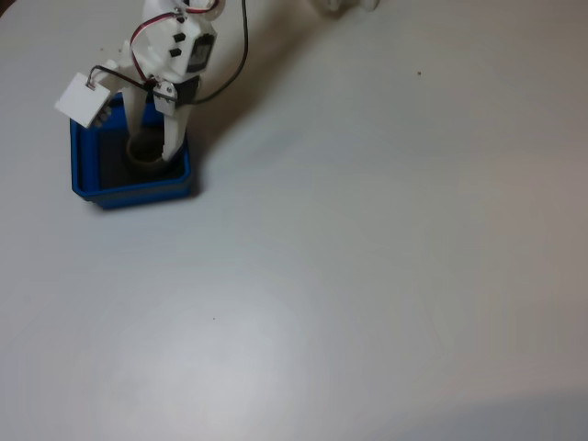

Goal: Pick the black tape roll and drop it in the blue box

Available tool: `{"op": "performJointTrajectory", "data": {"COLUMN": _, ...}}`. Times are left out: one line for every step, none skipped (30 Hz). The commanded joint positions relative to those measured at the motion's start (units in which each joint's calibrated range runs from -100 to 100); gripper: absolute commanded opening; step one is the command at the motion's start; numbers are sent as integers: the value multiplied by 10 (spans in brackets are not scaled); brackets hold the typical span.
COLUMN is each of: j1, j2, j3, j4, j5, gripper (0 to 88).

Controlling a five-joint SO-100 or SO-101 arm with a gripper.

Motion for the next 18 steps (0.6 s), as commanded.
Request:
{"op": "performJointTrajectory", "data": {"j1": -5, "j2": -62, "j3": -41, "j4": -9, "j5": 3, "gripper": 213}}
{"op": "performJointTrajectory", "data": {"j1": -10, "j2": -73, "j3": -41, "j4": -10, "j5": 3, "gripper": 212}}
{"op": "performJointTrajectory", "data": {"j1": -16, "j2": -85, "j3": -41, "j4": -10, "j5": 3, "gripper": 212}}
{"op": "performJointTrajectory", "data": {"j1": -21, "j2": -97, "j3": -41, "j4": -10, "j5": 3, "gripper": 209}}
{"op": "performJointTrajectory", "data": {"j1": -24, "j2": -109, "j3": -41, "j4": -9, "j5": 3, "gripper": 200}}
{"op": "performJointTrajectory", "data": {"j1": -26, "j2": -118, "j3": -41, "j4": -9, "j5": 3, "gripper": 185}}
{"op": "performJointTrajectory", "data": {"j1": -26, "j2": -128, "j3": -41, "j4": -9, "j5": 3, "gripper": 161}}
{"op": "performJointTrajectory", "data": {"j1": -27, "j2": -139, "j3": -41, "j4": -9, "j5": 3, "gripper": 130}}
{"op": "performJointTrajectory", "data": {"j1": -28, "j2": -148, "j3": -41, "j4": -8, "j5": 3, "gripper": 95}}
{"op": "performJointTrajectory", "data": {"j1": -32, "j2": -156, "j3": -40, "j4": -7, "j5": 4, "gripper": 55}}
{"op": "performJointTrajectory", "data": {"j1": -39, "j2": -163, "j3": -39, "j4": -6, "j5": 4, "gripper": 18}}
{"op": "performJointTrajectory", "data": {"j1": -44, "j2": -167, "j3": -38, "j4": -5, "j5": 4, "gripper": 0}}
{"op": "performJointTrajectory", "data": {"j1": -49, "j2": -168, "j3": -38, "j4": -3, "j5": 4, "gripper": 0}}
{"op": "performJointTrajectory", "data": {"j1": -55, "j2": -168, "j3": -37, "j4": -3, "j5": 4, "gripper": 3}}
{"op": "performJointTrajectory", "data": {"j1": -62, "j2": -168, "j3": -37, "j4": -3, "j5": 4, "gripper": 7}}
{"op": "performJointTrajectory", "data": {"j1": -69, "j2": -168, "j3": -37, "j4": -3, "j5": 4, "gripper": 13}}
{"op": "performJointTrajectory", "data": {"j1": -75, "j2": -168, "j3": -37, "j4": -3, "j5": 4, "gripper": 13}}
{"op": "performJointTrajectory", "data": {"j1": -82, "j2": -168, "j3": -37, "j4": -3, "j5": 4, "gripper": 13}}
